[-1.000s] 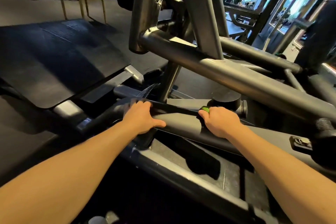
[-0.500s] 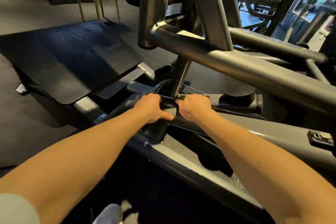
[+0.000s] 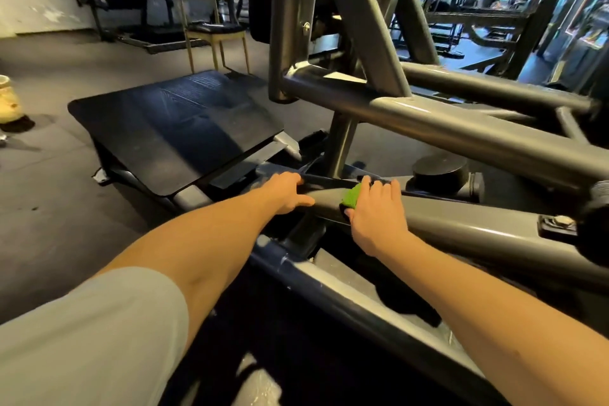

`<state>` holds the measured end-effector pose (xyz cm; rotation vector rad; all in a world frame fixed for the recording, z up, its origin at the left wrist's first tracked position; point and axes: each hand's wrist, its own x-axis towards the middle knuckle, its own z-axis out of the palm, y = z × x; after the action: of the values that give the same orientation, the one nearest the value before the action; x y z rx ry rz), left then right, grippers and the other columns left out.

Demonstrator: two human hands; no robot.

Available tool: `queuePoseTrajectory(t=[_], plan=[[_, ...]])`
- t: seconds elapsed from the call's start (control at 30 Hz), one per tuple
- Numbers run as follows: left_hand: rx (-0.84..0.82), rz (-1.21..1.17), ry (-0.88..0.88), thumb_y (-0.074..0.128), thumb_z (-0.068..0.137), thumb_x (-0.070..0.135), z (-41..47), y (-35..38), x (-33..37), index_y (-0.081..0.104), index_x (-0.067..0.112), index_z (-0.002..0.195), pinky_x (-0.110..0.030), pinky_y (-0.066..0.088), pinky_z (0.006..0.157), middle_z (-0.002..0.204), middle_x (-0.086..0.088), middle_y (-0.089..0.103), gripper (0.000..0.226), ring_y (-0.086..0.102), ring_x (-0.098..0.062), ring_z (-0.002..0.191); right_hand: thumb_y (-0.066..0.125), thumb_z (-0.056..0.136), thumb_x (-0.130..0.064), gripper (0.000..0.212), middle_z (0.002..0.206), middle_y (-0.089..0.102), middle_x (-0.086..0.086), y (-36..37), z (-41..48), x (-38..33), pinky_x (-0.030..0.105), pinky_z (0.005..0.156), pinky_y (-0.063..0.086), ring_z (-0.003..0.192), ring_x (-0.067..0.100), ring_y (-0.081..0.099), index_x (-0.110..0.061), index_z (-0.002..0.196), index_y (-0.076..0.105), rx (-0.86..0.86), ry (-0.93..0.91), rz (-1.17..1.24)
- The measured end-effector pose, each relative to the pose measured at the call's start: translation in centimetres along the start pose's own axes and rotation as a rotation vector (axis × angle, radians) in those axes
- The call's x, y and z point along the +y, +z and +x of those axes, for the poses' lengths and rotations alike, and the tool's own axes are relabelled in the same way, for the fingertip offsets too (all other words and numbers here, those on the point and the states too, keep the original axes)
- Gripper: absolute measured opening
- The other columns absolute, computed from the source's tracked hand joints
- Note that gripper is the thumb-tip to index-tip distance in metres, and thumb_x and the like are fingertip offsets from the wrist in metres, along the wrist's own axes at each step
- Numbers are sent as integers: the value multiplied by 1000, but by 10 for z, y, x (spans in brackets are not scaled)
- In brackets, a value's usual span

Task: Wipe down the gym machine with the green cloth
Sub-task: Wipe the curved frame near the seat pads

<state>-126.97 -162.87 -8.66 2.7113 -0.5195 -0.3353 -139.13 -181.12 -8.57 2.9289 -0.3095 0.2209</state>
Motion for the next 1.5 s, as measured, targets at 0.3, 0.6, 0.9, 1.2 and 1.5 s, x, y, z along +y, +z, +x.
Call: queuePoseTrajectory(t=[0.3, 0.6, 0.9, 1.2, 1.5], plan=[[99, -127, 141, 64, 91, 61, 3, 20, -28, 49, 24, 146, -59, 35, 115, 147, -10, 49, 68, 41, -34, 140, 77, 85, -22, 69, 150, 51, 15, 11, -37, 23, 51, 122, 28, 142, 35, 42, -11, 148, 51, 176, -161, 6], [243, -135, 297, 65, 96, 43, 19, 17, -65, 50, 29, 144, -44, 26, 116, 150, -1, 48, 51, 34, -25, 143, 69, 94, -36, 59, 150, 53, 13, 12, -22, 2, 50, 123, 27, 144, 34, 42, -14, 146, 54, 172, -52, -13], [151, -12, 498, 69, 85, 62, 77, 13, -113, 47, 30, 140, -49, 22, 121, 144, 3, 52, 68, 39, -26, 138, 56, 99, -39, 53, 149, 54, 13, 22, 12, -50, 47, 125, 24, 142, 33, 45, -12, 145, 56, 195, 89, 24], [16, -108, 547, 79, 73, 66, 109, -1, -122, 47, 41, 122, -32, 45, 93, 101, 27, 49, 64, 53, -14, 114, 34, 97, -46, 56, 102, 72, 19, 52, 71, -109, 49, 110, 39, 98, 40, 64, -6, 99, 74, 257, 244, 4], [-10, -95, 527, 76, 70, 70, 101, -5, -119, 42, 52, 118, -46, 46, 105, 105, 26, 45, 62, 50, -16, 118, 33, 97, -48, 54, 113, 72, 7, 38, 52, -83, 49, 120, 25, 126, 33, 50, -18, 112, 75, 239, 166, -10]])
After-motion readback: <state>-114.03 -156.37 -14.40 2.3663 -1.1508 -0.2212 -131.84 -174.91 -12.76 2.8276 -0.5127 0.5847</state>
